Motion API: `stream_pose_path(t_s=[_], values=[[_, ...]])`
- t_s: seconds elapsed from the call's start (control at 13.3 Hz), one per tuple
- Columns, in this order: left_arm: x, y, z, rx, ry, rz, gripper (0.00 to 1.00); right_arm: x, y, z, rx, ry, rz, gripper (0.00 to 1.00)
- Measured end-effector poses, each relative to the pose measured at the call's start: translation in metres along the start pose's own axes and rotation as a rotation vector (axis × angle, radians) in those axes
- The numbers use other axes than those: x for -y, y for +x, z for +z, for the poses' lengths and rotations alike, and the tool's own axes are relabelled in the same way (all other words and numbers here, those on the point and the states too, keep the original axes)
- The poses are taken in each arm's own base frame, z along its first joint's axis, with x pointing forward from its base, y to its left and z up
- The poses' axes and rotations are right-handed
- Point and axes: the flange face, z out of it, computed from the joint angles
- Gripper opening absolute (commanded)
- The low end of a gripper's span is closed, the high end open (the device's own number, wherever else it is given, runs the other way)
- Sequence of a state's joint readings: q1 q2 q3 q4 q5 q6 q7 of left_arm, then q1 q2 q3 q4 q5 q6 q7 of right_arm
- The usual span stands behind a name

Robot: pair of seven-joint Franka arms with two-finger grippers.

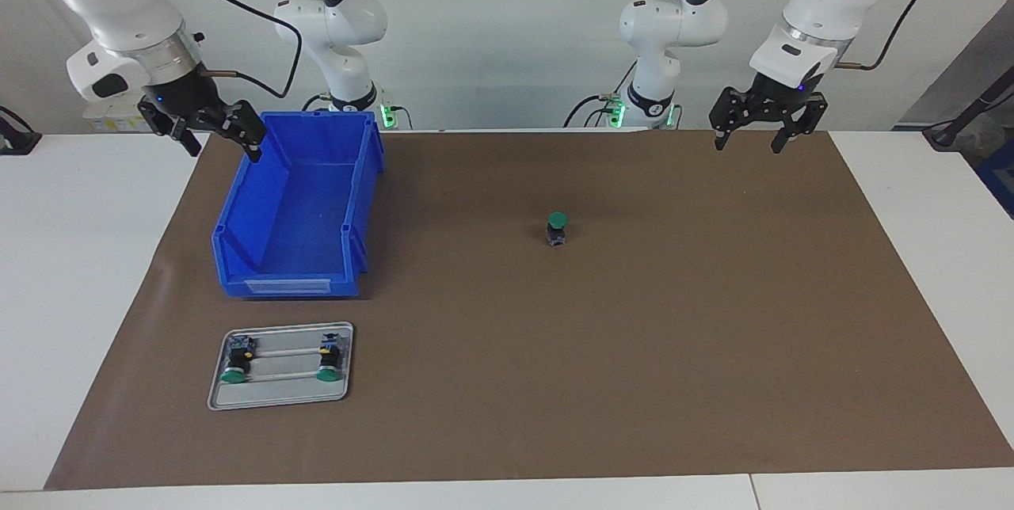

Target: Place and press button with both arms

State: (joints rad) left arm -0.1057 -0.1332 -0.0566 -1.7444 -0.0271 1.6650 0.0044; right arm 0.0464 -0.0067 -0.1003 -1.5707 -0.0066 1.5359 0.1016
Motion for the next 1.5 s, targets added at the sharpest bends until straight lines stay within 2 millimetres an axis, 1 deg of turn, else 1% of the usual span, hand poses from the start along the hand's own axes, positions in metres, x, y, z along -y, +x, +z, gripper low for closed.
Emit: stream_pose_path(t_s=[0.08,0.15,0.3,0.45,0.53,0.6,0.83,0.9,0.98,1.05,1.13,1.28,1.5], values=[[-0.012,0.0,0.001,0.0,-0.002,0.023,0.17,0.0,0.0,0.0,0.0,0.0,0.0,1.0],[-0.028,-0.001,0.003,0.004,-0.004,0.043,0.14,0.0,0.0,0.0,0.0,0.0,0.0,1.0],[-0.066,-0.003,0.012,0.014,-0.007,0.022,0.14,0.0,0.0,0.0,0.001,0.0,0.0,1.0],[-0.105,0.002,0.032,0.013,-0.012,-0.005,0.13,0.0,0.0,0.0,0.001,0.0,0.0,1.0],[-0.121,0.007,0.046,0.015,-0.014,-0.014,0.1,0.0,0.0,0.0,0.001,0.0,0.0,1.0],[-0.137,0.014,0.065,0.019,-0.016,-0.025,0.1,0.0,0.0,0.0,0.001,0.0,0.0,1.0],[-0.183,0.036,0.135,0.002,-0.032,-0.059,0.09,0.0,0.0,0.001,0.003,0.0,0.0,1.0],[-0.191,0.038,0.156,-0.013,-0.04,-0.062,0.09,0.0,0.0,0.002,0.004,0.0,0.0,1.0],[-0.196,0.037,0.175,-0.023,-0.044,-0.061,0.08,0.0,0.0,0.002,0.005,-0.001,0.0,1.0],[-0.197,0.034,0.188,-0.026,-0.045,-0.058,0.08,0.0,0.0,0.003,0.006,-0.001,0.0,1.0],[-0.198,0.03,0.196,-0.022,-0.044,-0.057,0.07,0.0,0.0,0.003,0.007,-0.001,0.0,1.0],[-0.201,0.025,0.204,-0.009,-0.039,-0.05,0.05,0.0,0.0,0.004,0.009,-0.001,0.0,1.0],[-0.217,0.01,0.219,0.009,-0.034,-0.034,0.04,0.0,0.0,0.005,0.012,-0.001,0.0,1.0]])
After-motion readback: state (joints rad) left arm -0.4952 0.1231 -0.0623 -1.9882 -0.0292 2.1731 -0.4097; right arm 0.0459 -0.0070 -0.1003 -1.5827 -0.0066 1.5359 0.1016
